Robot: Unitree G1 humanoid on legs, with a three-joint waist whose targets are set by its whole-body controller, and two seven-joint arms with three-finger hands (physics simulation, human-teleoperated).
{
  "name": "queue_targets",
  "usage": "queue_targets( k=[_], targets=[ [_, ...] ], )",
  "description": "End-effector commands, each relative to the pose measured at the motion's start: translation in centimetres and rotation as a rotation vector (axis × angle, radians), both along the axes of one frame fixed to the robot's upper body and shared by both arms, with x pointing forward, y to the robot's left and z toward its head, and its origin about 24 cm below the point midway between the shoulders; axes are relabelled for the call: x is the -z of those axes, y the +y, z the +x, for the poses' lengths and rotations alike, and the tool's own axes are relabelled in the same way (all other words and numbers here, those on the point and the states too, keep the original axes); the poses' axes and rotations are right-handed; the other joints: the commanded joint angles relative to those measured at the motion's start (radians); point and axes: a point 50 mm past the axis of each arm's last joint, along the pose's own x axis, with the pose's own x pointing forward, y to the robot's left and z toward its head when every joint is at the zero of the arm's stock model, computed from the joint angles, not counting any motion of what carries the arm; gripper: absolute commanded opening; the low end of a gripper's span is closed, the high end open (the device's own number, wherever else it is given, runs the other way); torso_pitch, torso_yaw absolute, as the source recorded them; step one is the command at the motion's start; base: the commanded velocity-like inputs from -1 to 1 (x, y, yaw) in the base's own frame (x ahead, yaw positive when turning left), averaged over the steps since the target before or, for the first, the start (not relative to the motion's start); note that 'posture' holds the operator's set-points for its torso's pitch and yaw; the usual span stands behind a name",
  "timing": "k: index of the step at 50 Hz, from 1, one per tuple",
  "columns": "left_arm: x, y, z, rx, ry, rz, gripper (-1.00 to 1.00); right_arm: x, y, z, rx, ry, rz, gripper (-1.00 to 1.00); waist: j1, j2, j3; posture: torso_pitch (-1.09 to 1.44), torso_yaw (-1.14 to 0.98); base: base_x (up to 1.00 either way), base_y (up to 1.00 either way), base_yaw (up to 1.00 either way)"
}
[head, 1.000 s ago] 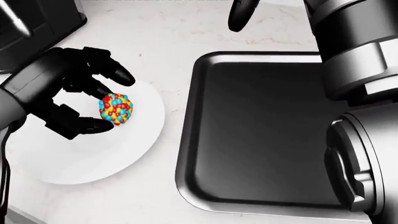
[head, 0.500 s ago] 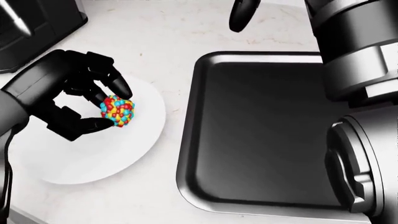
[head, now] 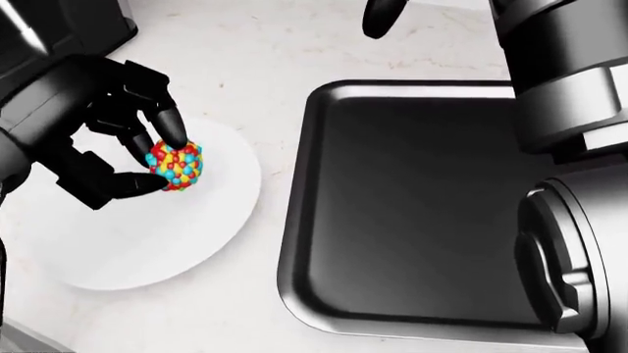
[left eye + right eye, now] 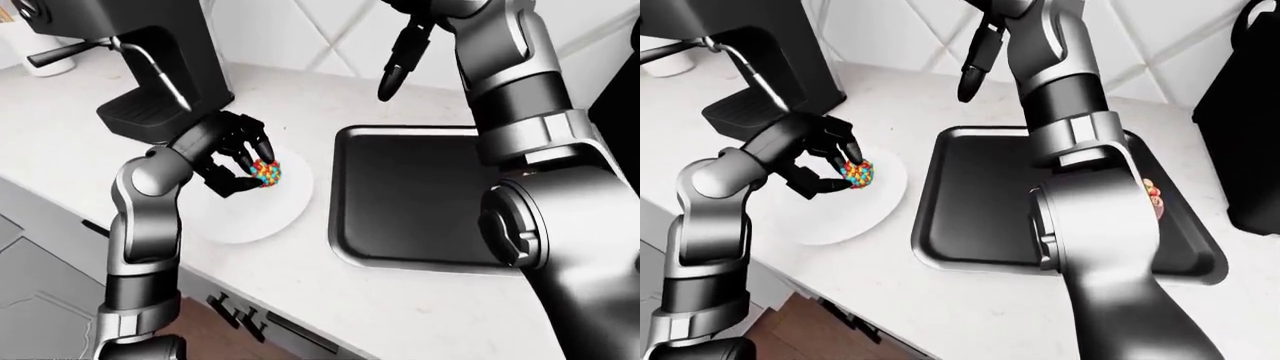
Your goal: Move the dessert items from the plate to the tray.
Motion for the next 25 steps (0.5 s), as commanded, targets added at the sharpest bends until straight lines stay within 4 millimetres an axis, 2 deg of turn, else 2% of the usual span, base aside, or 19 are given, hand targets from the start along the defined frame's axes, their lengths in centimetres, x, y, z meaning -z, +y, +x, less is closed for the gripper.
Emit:
queue_targets(
  k=[1,3,8,12,25],
  targets=[
    [-2.7,0.1,-0.5,-0.002,-0.106,-0.002,-0.54,-2.2,-0.3,-0.7,0.042,-0.063,0.048,1.00,0.001,0.001,-0.032,0.00,0.42,0.00,0.00,0.00],
    [-3.2,0.0,-0.8,0.002,-0.114,-0.002,-0.54,-2.1,-1.1,-0.6,0.115,-0.063,0.070,1.00,0.001,0.000,-0.032,0.00,0.42,0.00,0.00,0.00],
    [-5.6,-0.8,-1.0,0.024,-0.154,-0.014,-0.52,-2.5,-1.5,-0.6,0.135,-0.071,0.104,1.00,0.005,-0.002,-0.028,0.00,0.42,0.00,0.00,0.00],
    [-6.8,-1.7,-1.0,0.050,-0.176,-0.014,-0.53,-3.5,-2.2,-0.9,0.161,-0.102,0.129,1.00,0.007,-0.002,-0.027,0.00,0.42,0.00,0.00,0.00],
    [-8.6,-7.3,-0.8,0.196,-0.207,-0.055,-0.54,-6.7,-1.9,-2.2,0.163,-0.172,0.133,1.00,0.011,-0.009,-0.021,0.00,0.42,0.00,0.00,0.00]
  ],
)
